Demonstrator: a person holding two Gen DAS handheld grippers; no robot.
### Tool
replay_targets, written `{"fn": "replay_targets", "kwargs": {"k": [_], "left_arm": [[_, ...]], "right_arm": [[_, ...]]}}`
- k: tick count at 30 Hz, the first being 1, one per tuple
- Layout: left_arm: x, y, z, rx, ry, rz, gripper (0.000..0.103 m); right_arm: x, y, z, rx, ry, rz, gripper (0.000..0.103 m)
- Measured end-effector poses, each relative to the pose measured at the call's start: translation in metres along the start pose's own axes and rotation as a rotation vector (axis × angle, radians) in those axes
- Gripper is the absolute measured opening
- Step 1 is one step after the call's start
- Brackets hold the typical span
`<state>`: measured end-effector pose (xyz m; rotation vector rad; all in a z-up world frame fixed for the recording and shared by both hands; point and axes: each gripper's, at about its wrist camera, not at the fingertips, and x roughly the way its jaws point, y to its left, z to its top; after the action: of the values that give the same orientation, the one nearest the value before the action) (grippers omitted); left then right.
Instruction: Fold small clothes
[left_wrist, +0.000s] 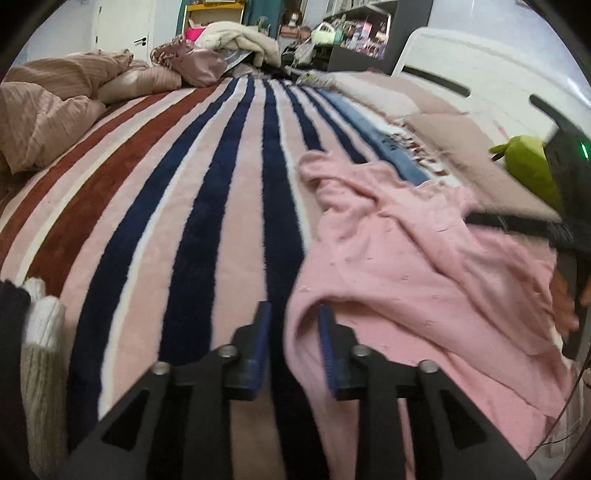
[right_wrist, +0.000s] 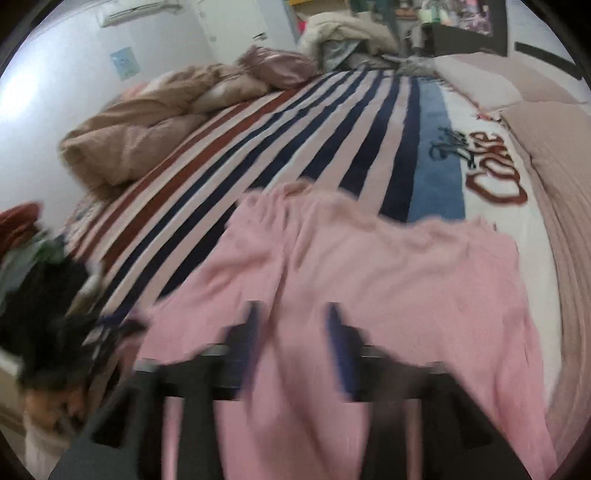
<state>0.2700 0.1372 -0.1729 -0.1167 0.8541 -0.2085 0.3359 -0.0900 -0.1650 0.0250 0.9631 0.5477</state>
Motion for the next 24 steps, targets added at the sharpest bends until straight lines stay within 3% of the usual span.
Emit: {"fn": "replay_targets", "kwargs": {"k": [3,5,6,11,13,14,15,16,21,24], "left_arm": [[0.002,-0.008,-0.002,0.008,0.012,-0.004,0.026],[0.008,-0.012,-0.004,0.009,0.028,0.007,0.026],[0.009,-0.012,-0.005,0.006,0.030,0.013,0.026],[0.015,-0.010,-0.009,0.000,0.044,0.053,0.026],[0.016,-0.009,-0.009,-0.002,0.046,0.057,0.026],[0.016,-0.008,-0.009,-0.002,0.048,0.059,0.026],[0.016,-0.008,-0.010,-0.003,0.049,0.060,0.026],[0.016,-0.007,-0.010,-0.005,0.049,0.060,0.026],[0.013,-0.013,-0.009,0.019,0.043,0.067,0.026],[0.008,-0.029,-0.007,0.094,0.025,0.013,0.035]], "right_arm": [[0.000,0.014,-0.037,-0.129,0.125,0.013,0.069],[0.012,0.027,-0.056,-0.230,0.171,-0.048,0.067],[0.018,0.030,-0.062,-0.269,0.169,-0.117,0.067],[0.005,-0.015,-0.051,-0.118,0.072,-0.256,0.067],[0.003,-0.031,-0.048,-0.096,0.073,-0.293,0.066],[0.001,-0.037,-0.046,-0.096,0.075,-0.356,0.060],[-0.003,-0.043,-0.046,-0.109,0.069,-0.444,0.043],[-0.007,-0.051,-0.047,-0.116,0.061,-0.490,0.037],[-0.039,-0.061,-0.052,-0.063,0.046,-0.390,0.039],[-0.059,-0.039,-0.065,-0.073,0.060,-0.252,0.041]]}}
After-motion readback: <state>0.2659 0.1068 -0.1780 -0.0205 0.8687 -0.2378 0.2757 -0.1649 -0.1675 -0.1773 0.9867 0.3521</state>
